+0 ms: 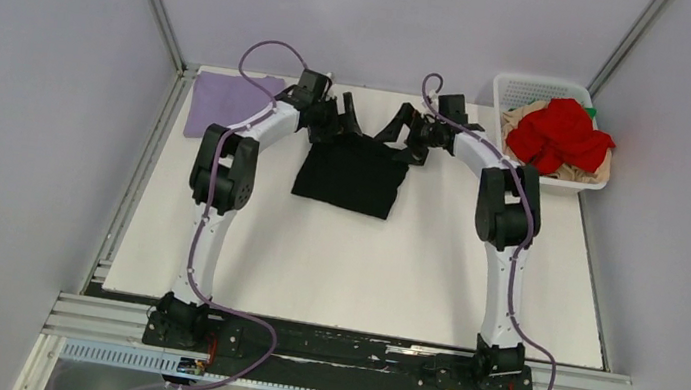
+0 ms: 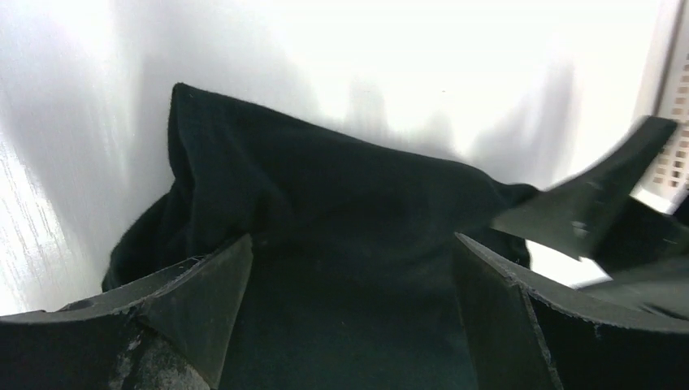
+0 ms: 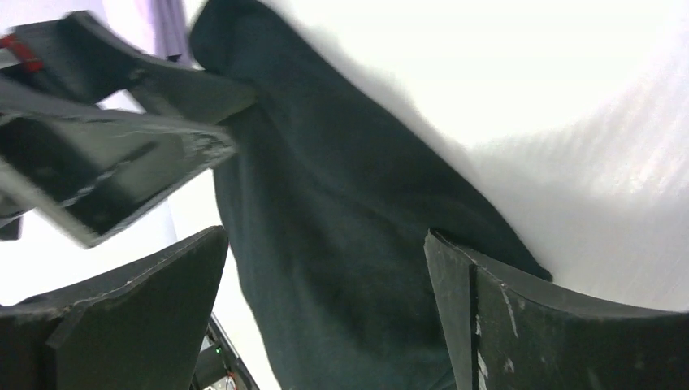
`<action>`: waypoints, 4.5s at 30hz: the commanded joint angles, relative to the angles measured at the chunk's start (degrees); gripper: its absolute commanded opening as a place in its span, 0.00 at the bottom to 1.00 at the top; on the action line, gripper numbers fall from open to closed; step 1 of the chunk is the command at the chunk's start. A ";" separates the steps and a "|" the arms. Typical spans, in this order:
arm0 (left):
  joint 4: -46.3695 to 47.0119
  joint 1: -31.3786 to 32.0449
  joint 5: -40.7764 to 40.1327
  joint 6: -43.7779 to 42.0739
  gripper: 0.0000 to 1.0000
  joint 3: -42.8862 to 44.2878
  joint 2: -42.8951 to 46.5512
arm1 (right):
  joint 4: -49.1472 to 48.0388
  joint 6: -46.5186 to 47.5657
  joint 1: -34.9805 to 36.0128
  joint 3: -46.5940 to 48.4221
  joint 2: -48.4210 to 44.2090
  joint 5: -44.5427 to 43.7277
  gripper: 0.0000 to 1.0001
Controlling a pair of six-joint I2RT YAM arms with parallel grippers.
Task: Fold and stack the t-shirts
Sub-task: Smooth out wrinkles on the folded tshirt, then put the neatly folded tshirt into the corner of the board with the left arm
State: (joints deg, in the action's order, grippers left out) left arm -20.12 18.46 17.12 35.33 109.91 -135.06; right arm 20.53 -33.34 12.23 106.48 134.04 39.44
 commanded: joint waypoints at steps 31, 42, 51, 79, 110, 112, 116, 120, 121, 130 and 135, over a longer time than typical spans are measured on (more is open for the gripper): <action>-1.88 5.62 -6.95 2.86 1.00 -47.21 44.92 | -9.72 1.90 5.05 -45.05 -34.69 6.89 1.00; 4.45 4.92 -7.05 6.12 1.00 -49.95 35.56 | -10.25 2.64 5.20 -52.93 -25.56 -3.00 1.00; 7.82 5.23 -7.16 7.11 0.82 -47.87 28.50 | -9.75 3.64 5.11 -52.70 -38.47 -1.34 1.00; -4.65 2.92 -50.91 -31.02 0.00 -8.66 17.49 | -8.32 7.18 -0.64 -60.27 -67.14 -39.15 1.00; -5.35 -12.40 -46.61 -44.05 0.00 15.24 10.47 | -8.07 9.44 -0.95 -59.22 -61.04 -43.88 1.00; -5.37 -13.89 -46.41 -42.64 0.00 15.24 8.85 | -8.05 9.44 -0.93 -59.03 -60.52 -43.62 1.00; -5.15 -17.02 -44.36 -39.27 0.00 15.30 5.53 | -8.05 9.59 -0.91 -58.72 -60.00 -44.29 1.00; -2.53 -20.06 -43.00 -37.91 0.02 15.65 2.40 | -8.01 9.71 -0.91 -58.28 -59.38 -44.96 1.00; -2.06 -21.17 -42.94 -37.71 0.03 15.89 1.18 | -7.97 9.60 -0.93 -58.23 -59.17 -45.04 1.00; -1.03 -24.92 -42.20 -35.71 0.05 20.02 -5.07 | -6.52 8.84 -0.94 -56.34 -56.43 -46.26 1.00; -0.25 -25.80 -43.33 -34.94 0.15 19.55 -5.73 | -6.30 8.27 -0.98 -55.14 -54.82 -46.23 1.00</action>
State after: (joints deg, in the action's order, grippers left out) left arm -24.91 -6.13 -24.36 -1.37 126.52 -140.94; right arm 14.26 -24.73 11.53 48.36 78.35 -5.63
